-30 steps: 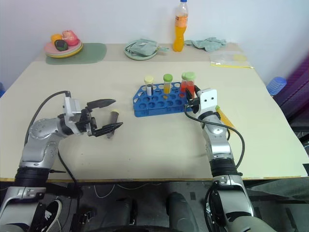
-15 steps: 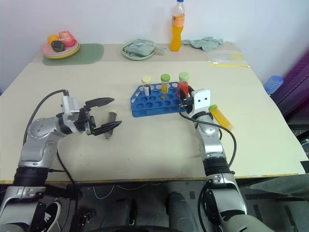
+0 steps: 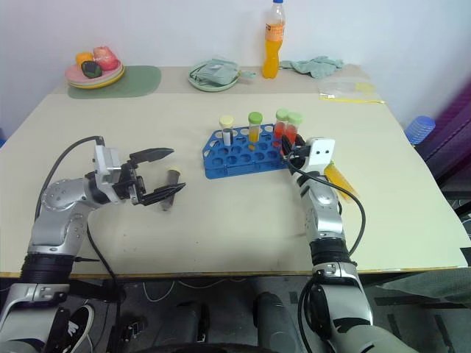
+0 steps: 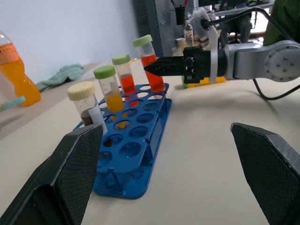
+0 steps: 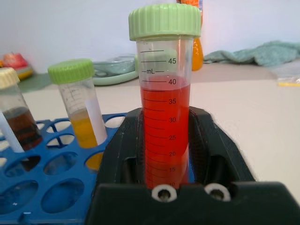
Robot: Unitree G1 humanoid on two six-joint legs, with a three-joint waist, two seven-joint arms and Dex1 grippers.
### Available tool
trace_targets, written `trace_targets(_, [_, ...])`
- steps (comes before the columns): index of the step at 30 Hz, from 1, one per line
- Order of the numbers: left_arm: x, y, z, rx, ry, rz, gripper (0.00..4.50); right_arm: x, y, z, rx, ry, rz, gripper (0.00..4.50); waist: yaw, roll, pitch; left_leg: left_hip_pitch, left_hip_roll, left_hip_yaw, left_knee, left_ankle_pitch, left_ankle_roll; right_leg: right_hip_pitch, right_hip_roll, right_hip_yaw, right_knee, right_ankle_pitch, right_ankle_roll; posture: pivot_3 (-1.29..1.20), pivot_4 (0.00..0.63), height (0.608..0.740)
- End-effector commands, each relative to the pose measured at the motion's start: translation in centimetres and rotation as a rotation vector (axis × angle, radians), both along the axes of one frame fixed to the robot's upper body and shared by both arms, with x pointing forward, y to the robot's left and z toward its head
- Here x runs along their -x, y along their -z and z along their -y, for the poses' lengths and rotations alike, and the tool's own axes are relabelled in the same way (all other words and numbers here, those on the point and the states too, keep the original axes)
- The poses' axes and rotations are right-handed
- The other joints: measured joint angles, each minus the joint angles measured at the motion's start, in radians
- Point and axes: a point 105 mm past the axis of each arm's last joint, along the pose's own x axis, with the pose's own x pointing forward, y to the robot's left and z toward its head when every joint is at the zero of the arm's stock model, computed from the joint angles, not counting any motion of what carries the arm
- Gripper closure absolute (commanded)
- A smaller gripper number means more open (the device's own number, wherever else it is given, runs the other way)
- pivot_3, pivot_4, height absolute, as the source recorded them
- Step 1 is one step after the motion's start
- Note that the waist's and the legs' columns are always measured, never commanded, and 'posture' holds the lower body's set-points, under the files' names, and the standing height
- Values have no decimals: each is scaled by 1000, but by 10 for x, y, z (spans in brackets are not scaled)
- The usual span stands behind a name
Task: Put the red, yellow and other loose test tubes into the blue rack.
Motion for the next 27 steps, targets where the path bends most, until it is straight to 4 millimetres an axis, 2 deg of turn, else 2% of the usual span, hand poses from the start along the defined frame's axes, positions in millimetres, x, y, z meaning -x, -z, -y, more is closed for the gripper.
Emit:
trace_targets(1, [1, -14, 3, 3, 10, 56, 0, 3, -21, -1, 22, -14, 79, 838, 0, 0, 0, 0, 0, 0, 0, 0, 0, 0, 0, 0, 0, 0, 0, 0, 150, 740])
trace_targets(3, [1, -14, 4, 4, 11, 57, 0, 4, -25, 0, 44, -19, 92, 21, 0, 0, 0, 0, 0, 0, 0, 0, 0, 0, 0, 0, 0, 0, 0, 0, 150, 740])
trace_targets(11, [4, -13, 7, 10, 11, 57, 0, 20, -40, 11, 93, -82, 97, 21, 2, 1, 0, 0, 0, 0, 0, 0, 0, 0, 0, 0, 0, 0, 0, 0, 150, 740])
trace_targets(15, [5, -13, 9, 20, 19, 53, 0, 42, -78, 23, 196, -199, 114, 21, 3, 3, 2, -1, 0, 0, 0, 0, 0, 0, -1, 0, 0, 0, 0, 0, 150, 740])
trace_targets(17, [4, -13, 9, 22, 20, 52, 0, 46, -86, 30, 239, -224, 86, 21, 3, 3, 2, 0, 0, 0, 0, 0, 0, 0, -1, 0, 0, -1, -2, 0, 150, 740])
trace_targets(21, [1, -15, 13, 37, 27, 55, 0, 50, -70, 65, 452, -252, -168, 21, 5, 3, 2, 0, 0, 0, 0, 0, 0, 1, 0, 0, -2, -2, -3, 0, 150, 740])
trace_targets(24, [1, -11, 18, 41, 40, 47, 0, 51, -52, 97, 597, -205, -435, 21, 4, 2, 2, 0, 0, 0, 0, 0, 0, 1, 0, 0, -3, -2, -3, 0, 150, 740])
trace_targets(27, [-1, -5, 23, 51, 46, 31, 0, 47, -47, 126, 633, -120, -642, 21, 0, 4, 2, 0, -1, 2, 0, 0, 1, 0, 0, 2, -3, -2, -3, 0, 150, 740])
